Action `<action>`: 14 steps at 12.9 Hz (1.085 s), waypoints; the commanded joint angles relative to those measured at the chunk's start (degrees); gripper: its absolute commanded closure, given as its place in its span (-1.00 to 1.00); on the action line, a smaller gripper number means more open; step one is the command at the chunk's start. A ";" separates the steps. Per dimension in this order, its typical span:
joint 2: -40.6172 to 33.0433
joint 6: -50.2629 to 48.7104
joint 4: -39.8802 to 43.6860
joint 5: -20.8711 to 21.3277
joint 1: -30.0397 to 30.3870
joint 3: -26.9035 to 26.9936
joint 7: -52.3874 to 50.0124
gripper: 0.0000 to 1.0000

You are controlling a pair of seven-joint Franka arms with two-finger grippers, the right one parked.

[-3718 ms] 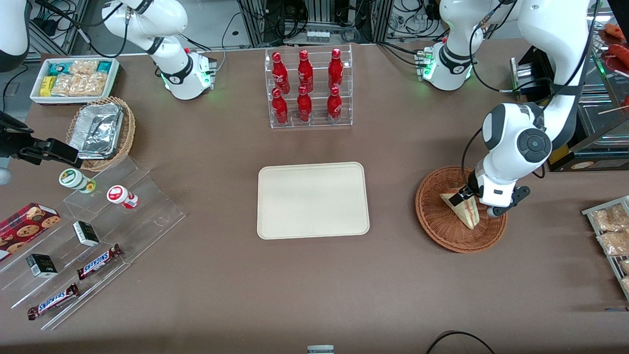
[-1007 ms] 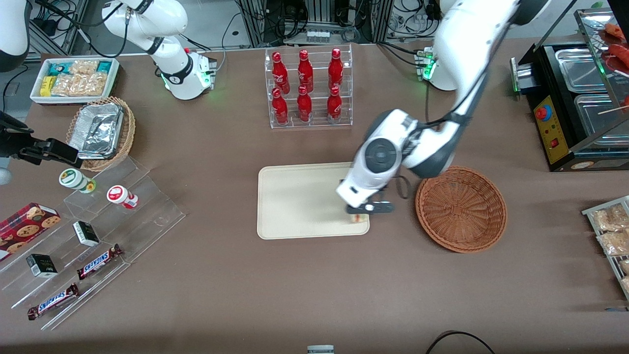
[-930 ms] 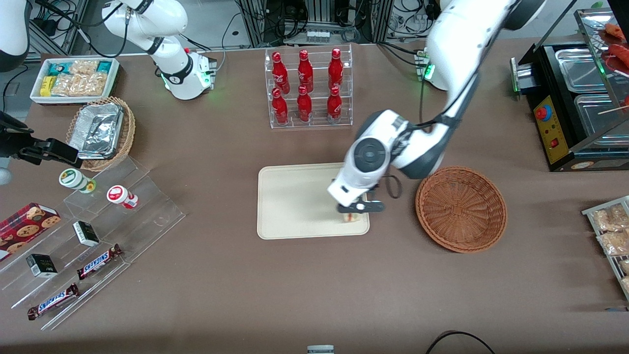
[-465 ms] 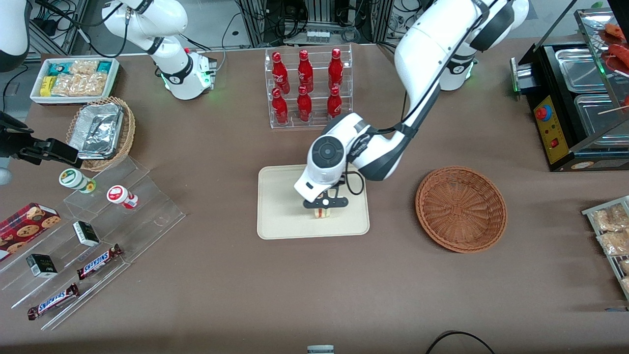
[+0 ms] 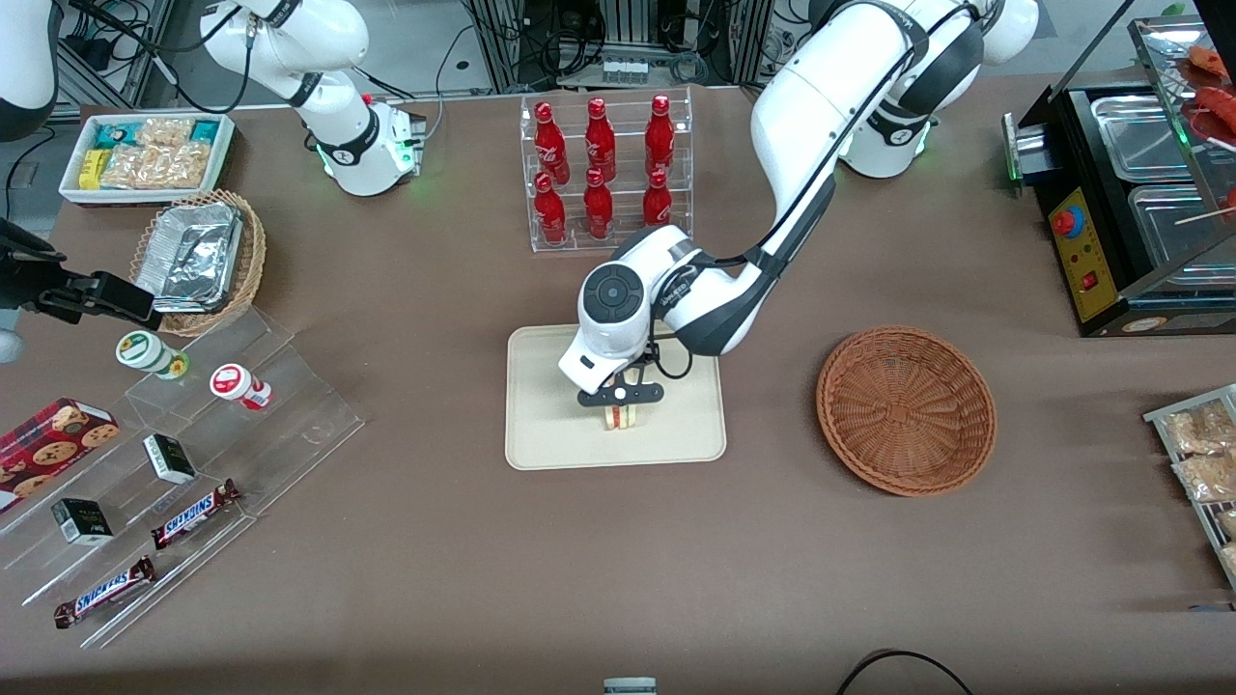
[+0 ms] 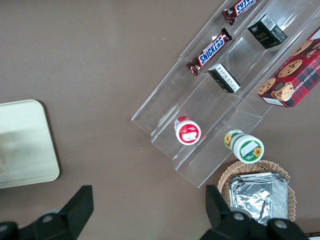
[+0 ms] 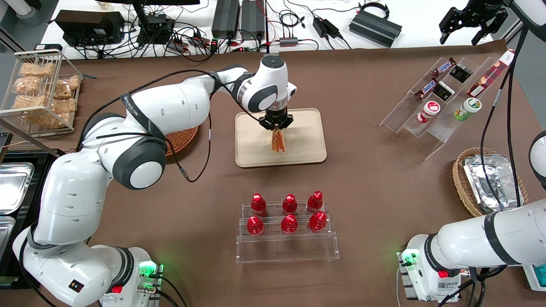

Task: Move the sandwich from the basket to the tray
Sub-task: 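Lower the sandwich onto the tray and open the left gripper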

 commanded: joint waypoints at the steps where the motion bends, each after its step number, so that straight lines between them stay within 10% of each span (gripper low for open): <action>1: 0.99 -0.13 2.13 1.21 -0.97 0.82 -1.95 1.00; 8: 2.57 1.19 2.13 1.03 -0.97 0.73 -5.81 1.00; 9: 2.66 1.28 2.13 1.03 -0.97 0.82 -6.52 0.54; 11: 2.31 1.28 2.39 1.03 -0.88 0.73 -6.44 -0.99; 14: 0.55 -0.91 4.06 0.77 -0.36 0.64 -5.91 -1.00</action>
